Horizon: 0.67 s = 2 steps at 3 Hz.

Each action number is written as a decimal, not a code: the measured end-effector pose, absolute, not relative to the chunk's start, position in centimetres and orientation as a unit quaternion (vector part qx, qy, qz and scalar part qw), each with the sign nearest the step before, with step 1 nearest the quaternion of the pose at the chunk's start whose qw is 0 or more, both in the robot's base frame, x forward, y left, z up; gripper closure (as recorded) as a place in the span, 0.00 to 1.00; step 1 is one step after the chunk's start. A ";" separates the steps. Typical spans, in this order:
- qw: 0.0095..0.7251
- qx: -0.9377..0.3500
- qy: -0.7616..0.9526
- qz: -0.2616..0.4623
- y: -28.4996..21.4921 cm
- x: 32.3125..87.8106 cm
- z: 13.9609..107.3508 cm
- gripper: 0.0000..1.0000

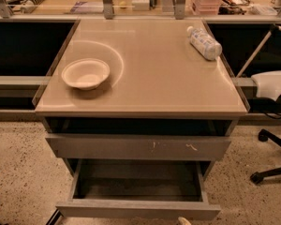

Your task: Close middle drawer

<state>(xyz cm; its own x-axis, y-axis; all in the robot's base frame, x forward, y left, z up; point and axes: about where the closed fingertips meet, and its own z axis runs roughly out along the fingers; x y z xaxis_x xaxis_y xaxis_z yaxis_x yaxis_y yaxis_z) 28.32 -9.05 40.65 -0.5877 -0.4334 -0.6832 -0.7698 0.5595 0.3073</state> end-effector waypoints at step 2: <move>0.278 -0.337 0.850 0.295 -9.0 30.9 40.2 0.00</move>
Offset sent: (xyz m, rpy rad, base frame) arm 0.1125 0.0120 -0.0244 -0.0317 0.0526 -0.1847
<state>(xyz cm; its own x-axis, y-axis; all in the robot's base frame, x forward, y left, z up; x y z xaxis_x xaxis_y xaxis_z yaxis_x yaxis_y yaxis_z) 30.93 -8.98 40.17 -0.6191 -0.4084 -0.6708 -0.7359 0.5998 0.3141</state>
